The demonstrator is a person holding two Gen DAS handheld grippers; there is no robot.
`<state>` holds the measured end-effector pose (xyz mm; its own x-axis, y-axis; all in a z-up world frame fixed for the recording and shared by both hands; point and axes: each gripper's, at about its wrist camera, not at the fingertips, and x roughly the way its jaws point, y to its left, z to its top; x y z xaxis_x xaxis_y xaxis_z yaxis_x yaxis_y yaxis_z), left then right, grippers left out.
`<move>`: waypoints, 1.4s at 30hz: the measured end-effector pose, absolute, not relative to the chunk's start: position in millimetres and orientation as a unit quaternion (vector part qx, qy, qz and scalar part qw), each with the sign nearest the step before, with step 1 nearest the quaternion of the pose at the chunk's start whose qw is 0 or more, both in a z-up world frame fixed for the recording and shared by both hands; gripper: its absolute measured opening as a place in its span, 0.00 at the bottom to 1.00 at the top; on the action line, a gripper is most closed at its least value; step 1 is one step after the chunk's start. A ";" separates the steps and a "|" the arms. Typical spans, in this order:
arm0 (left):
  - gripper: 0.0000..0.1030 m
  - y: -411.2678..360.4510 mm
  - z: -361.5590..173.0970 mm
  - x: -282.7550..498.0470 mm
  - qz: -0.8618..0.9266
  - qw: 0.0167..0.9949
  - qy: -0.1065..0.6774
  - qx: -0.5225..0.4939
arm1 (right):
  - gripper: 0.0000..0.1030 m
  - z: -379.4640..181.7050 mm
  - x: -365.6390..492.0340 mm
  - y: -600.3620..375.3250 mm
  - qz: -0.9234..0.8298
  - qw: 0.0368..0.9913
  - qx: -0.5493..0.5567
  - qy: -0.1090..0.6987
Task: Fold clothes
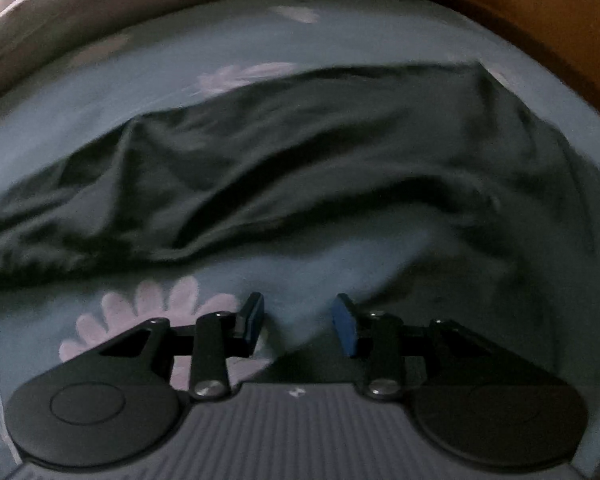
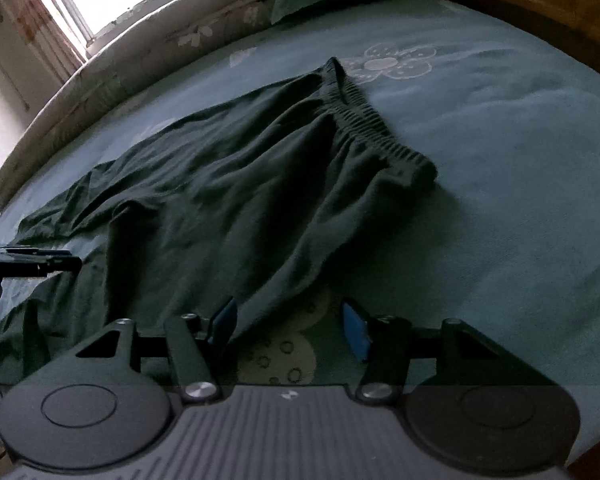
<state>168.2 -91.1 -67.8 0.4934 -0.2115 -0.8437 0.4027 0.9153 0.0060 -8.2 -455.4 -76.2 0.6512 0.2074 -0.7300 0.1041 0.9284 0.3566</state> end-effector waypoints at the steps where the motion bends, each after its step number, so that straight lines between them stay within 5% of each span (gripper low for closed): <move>1: 0.31 -90.4 -63.5 166.5 -0.178 0.861 0.466 0.100 | 0.61 -75.5 -8.9 -459.1 0.028 0.890 0.191 0.413; 11: 0.34 -92.2 -39.6 130.2 -0.208 0.862 0.459 0.046 | 0.59 -99.8 26.0 -522.1 0.020 0.861 0.366 0.353; 12: 0.34 -93.1 -39.9 128.3 -0.209 0.861 0.461 0.042 | 0.51 -103.2 30.7 -525.5 0.018 0.858 0.380 0.345; 15: 0.34 -93.7 -39.7 121.0 -0.207 0.859 0.466 0.037 | 0.06 -109.3 42.6 -529.1 -0.004 0.856 0.385 0.345; 29: 0.34 -93.4 -40.0 119.0 -0.208 0.853 0.477 0.039 | 0.11 -92.4 17.9 -536.4 -0.056 0.876 0.314 0.361; 33: 0.36 -123.0 -42.1 128.5 -0.260 0.846 0.457 0.095 | 0.32 -83.1 5.5 -540.2 -0.068 0.885 0.302 0.348; 39: 0.40 -165.6 -71.7 154.5 -0.280 0.827 0.443 0.204 | 0.33 -87.5 -11.0 -540.9 -0.077 0.882 0.301 0.354; 41: 0.35 -170.0 -73.2 151.6 -0.290 0.819 0.445 0.217 | 0.33 -88.0 -15.5 -540.8 -0.078 0.882 0.302 0.354; 42: 0.21 -171.9 -73.2 149.2 -0.296 0.815 0.445 0.222 | 0.33 -87.9 -17.0 -540.6 -0.079 0.882 0.301 0.354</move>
<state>149.2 -171.9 -73.2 0.4286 -0.2844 -0.8576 0.6801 0.7264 0.0991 -17.0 -540.6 -87.9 0.7377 0.0745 -0.6711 0.3517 0.8060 0.4761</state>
